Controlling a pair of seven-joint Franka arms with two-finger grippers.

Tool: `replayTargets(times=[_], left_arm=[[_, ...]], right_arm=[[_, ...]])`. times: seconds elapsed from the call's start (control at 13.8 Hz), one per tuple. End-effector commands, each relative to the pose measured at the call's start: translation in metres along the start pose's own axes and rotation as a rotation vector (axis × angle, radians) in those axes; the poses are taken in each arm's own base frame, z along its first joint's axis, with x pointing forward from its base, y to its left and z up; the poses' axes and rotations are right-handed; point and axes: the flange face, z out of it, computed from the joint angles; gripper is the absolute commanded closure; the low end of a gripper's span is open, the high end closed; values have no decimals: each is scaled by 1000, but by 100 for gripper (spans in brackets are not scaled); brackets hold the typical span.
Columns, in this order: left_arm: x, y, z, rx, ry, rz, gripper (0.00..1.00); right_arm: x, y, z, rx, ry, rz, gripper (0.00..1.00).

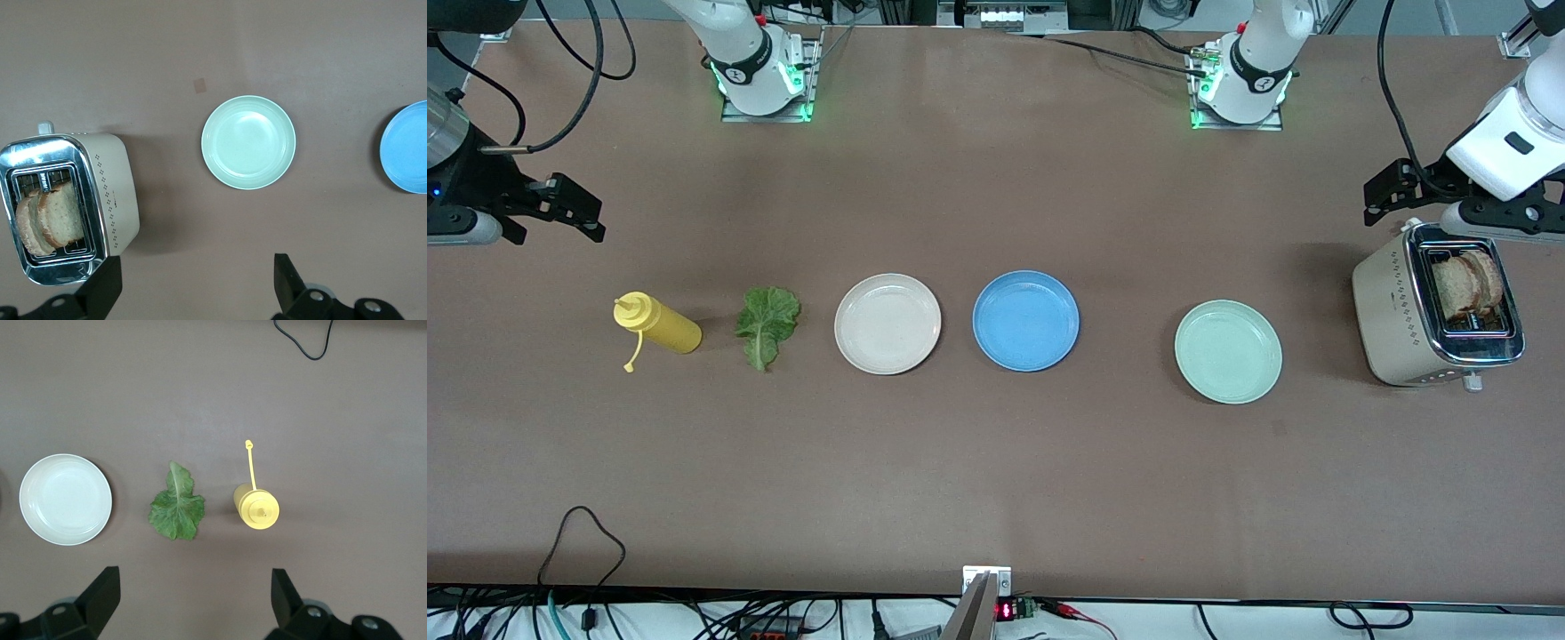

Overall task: Make sandwich in blue plate with both arms
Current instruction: 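Move the left gripper over the toaster toward the bread slices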

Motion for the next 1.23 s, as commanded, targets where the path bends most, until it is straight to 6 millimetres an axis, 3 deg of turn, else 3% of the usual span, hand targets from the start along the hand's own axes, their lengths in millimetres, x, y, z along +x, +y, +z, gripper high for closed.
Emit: replayTargets(times=[0.0,0.29,0.8,0.94,1.16], left_arm=[[1,-3,-1,-20,-6,-12,0],[4,-7,-2,-17,-4,-21,0],[18,-6,25,-18,-52,-25,0],[19,-12,28,-14,-56,-20,0],[18,-39,31,60,-60,-4,0]], right_arm=[[-4,1,-3,-4,9,11,0],[-4,2,-4,-4,12,13,0],[-4,2,-4,-4,12,13,0],[-5,2,-5,-4,13,13,0],[-5,2,-5,-4,12,13,0]])
